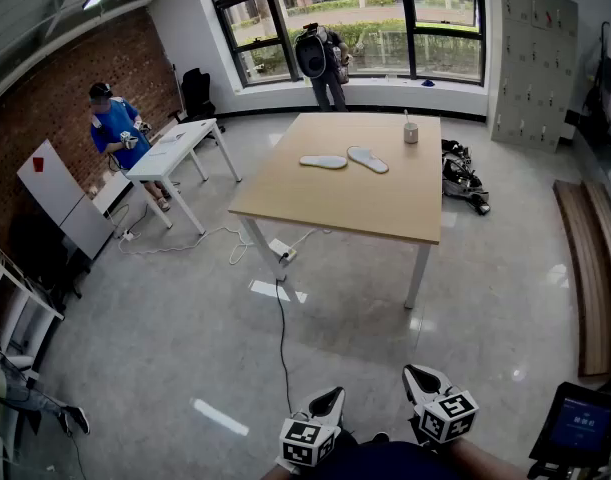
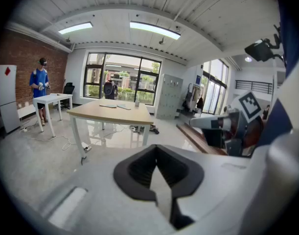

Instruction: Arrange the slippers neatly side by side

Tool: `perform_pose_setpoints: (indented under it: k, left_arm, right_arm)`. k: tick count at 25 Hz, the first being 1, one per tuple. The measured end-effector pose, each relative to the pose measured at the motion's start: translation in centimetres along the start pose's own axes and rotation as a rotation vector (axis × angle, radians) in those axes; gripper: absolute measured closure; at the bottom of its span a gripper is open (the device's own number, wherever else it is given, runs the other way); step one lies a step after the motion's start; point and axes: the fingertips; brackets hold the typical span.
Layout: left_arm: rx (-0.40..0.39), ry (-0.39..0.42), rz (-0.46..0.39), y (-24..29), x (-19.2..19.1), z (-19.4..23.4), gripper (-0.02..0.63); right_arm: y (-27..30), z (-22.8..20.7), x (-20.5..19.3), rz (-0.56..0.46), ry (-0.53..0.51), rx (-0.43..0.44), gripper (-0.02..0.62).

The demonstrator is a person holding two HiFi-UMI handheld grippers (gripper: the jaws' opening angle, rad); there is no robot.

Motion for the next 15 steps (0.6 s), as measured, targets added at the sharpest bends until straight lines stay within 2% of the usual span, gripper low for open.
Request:
perform_pose_setpoints:
  k: [7, 15]
  left_arm:
    - [-0.002, 0.001, 0.004, 2.3, 0.6, 1.3, 0.601]
    - [-0.055, 0.009, 0.009, 6.8, 2.6, 4.3, 0.601]
  right_arm:
    - [2.2, -1.4, 0.3, 0.008, 0.000, 0.002, 0.584]
    - [6.3, -4.1, 1.7, 0.011, 0.012, -0.063, 0.584]
Point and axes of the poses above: the fingertips, and each gripper's own axes: y forward along the fingers, z to its left, x out of its top, and after that the axes turned 13 degrees about x, right-handed
